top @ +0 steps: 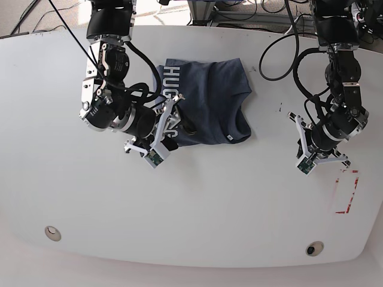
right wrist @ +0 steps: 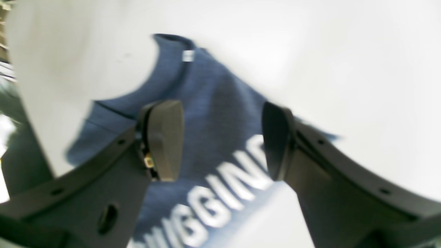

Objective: Layout the t-shirt on the table in an organized manner, then fold the t-shirt properly
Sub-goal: 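Move the left gripper to the folded bundle's side and grasp it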

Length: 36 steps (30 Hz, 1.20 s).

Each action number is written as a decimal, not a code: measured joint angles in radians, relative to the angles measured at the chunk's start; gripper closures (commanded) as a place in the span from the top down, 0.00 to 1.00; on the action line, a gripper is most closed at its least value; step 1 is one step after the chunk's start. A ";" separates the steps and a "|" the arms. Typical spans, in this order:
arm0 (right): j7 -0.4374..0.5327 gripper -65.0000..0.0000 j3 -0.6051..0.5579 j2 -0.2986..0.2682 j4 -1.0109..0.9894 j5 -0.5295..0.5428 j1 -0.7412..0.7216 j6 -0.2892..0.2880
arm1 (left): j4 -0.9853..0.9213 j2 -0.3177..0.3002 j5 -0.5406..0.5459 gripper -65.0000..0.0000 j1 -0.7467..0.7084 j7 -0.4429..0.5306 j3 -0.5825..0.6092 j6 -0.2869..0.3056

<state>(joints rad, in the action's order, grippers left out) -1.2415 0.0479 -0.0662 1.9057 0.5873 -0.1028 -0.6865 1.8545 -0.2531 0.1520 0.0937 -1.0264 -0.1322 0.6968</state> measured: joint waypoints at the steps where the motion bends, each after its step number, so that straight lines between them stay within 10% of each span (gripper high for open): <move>1: -0.002 0.49 0.011 -0.010 0.000 0.000 -0.015 -0.013 | 0.000 0.020 0.018 0.00 0.007 -0.016 -0.002 0.000; 8: 0.011 0.01 0.021 -0.043 -0.037 0.011 -0.123 -0.010 | 0.000 0.140 0.123 0.00 0.021 -0.029 0.026 0.005; 36: 0.354 0.00 -0.185 -0.171 -0.385 0.000 -0.071 -0.009 | -0.074 0.250 0.235 0.00 -0.223 -0.034 0.125 0.000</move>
<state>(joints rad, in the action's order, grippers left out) -0.8871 -0.1368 -0.2371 1.5211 0.5877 -0.1738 -0.6956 1.7805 -0.0032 0.3870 -0.1291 -1.0607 -0.0074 0.6971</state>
